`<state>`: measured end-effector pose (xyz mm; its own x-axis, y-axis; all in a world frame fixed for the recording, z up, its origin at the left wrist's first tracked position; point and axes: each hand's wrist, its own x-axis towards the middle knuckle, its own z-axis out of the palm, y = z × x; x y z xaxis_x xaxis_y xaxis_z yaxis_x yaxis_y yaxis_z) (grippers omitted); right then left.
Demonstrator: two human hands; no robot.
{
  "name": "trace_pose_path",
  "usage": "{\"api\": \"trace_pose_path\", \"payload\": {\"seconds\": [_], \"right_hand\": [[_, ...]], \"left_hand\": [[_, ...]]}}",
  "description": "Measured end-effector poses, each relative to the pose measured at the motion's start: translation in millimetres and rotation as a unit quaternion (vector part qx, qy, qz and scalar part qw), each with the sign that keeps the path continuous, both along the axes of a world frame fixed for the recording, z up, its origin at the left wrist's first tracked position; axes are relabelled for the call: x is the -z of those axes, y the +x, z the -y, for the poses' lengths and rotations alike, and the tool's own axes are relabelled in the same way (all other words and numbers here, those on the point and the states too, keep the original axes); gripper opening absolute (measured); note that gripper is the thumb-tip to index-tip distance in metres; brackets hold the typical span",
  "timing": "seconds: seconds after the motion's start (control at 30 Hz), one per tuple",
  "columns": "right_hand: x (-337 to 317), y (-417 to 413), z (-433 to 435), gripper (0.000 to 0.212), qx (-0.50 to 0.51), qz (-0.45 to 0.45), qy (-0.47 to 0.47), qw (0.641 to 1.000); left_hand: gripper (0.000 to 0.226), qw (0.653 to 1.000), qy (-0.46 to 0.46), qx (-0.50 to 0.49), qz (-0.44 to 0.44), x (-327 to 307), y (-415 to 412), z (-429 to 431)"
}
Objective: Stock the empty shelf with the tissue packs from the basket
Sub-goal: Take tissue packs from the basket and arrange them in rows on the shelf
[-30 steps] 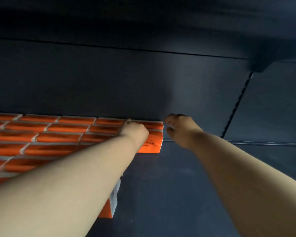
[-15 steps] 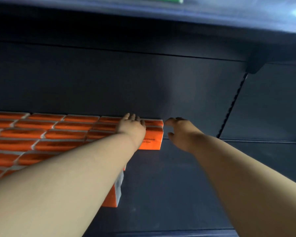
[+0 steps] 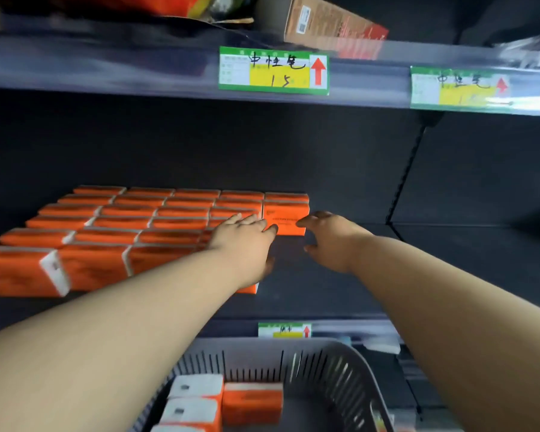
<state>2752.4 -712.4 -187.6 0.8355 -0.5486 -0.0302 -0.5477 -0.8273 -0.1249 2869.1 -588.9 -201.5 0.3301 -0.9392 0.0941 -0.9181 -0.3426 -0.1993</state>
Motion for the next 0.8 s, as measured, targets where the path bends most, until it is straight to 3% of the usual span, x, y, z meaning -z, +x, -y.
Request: {"api": "trace_pose_path", "payload": {"seconds": [0.13, 0.33, 0.8], "right_hand": [[1.9, -11.0, -45.2, 0.053, -0.029, -0.006, 0.000, 1.000], [34.2, -39.1, -104.6, 0.056, -0.030, -0.017, 0.051, 0.998], [106.1, -110.5, -174.8, 0.052, 0.098, 0.022, 0.153, 0.983]], "left_hand": [[0.058, 1.000, -0.015, 0.020, -0.015, 7.4, -18.0, -51.0], [0.061, 0.992, -0.038, -0.004, -0.119, 43.5, -44.8, -126.7], [0.054, 0.959, -0.073, -0.078, -0.263, 100.0, -68.2, -204.2]]}}
